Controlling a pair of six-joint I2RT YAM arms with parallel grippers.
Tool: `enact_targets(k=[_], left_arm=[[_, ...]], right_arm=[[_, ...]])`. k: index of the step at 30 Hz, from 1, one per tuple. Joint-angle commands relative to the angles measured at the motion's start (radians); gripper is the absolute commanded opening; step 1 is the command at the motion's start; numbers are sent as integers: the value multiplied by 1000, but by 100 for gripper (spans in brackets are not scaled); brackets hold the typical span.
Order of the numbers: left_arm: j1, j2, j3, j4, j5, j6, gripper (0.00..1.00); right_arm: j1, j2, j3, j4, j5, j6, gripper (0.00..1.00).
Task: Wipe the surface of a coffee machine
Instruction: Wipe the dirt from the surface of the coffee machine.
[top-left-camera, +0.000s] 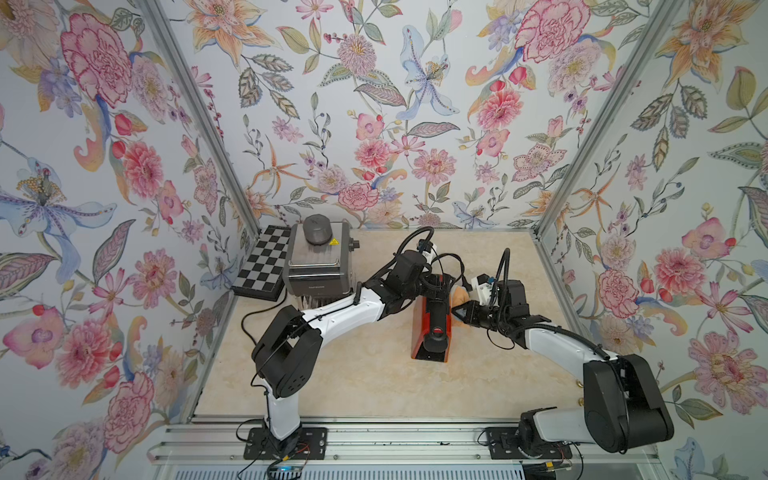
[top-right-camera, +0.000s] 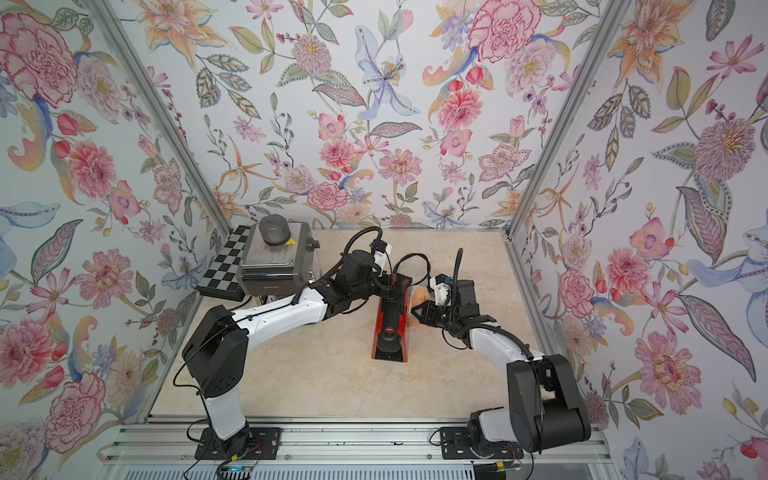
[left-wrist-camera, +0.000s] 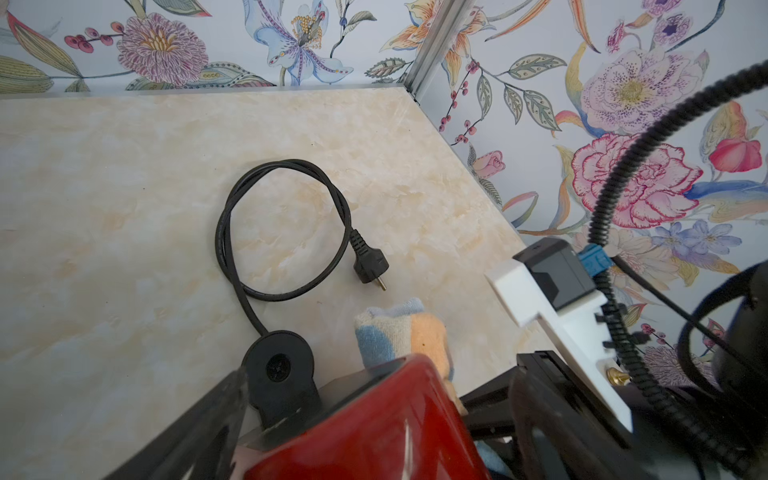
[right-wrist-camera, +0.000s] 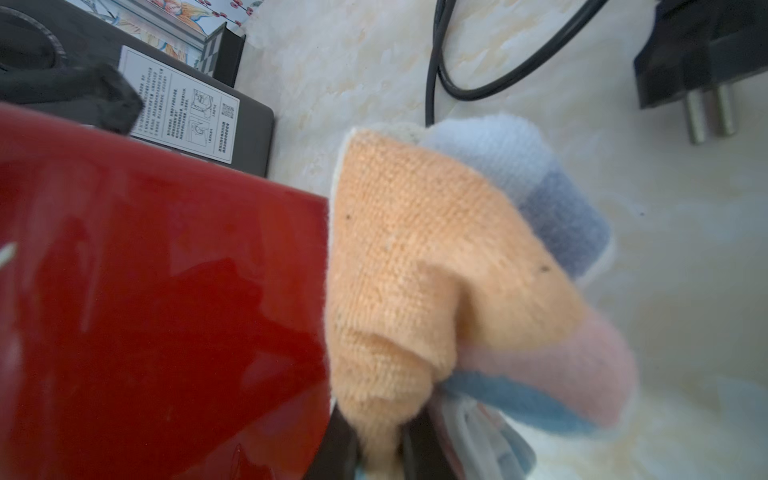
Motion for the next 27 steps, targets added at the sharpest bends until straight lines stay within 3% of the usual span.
enact_targets(k=[1,7,17,27], left_arm=[[5,30,-13,-26,21,-8,99],[6,38,-8,-19,31,-10,99],[28,-8,2,28,35,-16,99],[110,-143,71,9,39,29,99]], right_arm=[[31,96,34,104,-104,-32,0],[32,134,96,107,-113,-36,0],[78,-115,166,-92,-51,-95,0],[107,-246,244,-318,60,-165,0]])
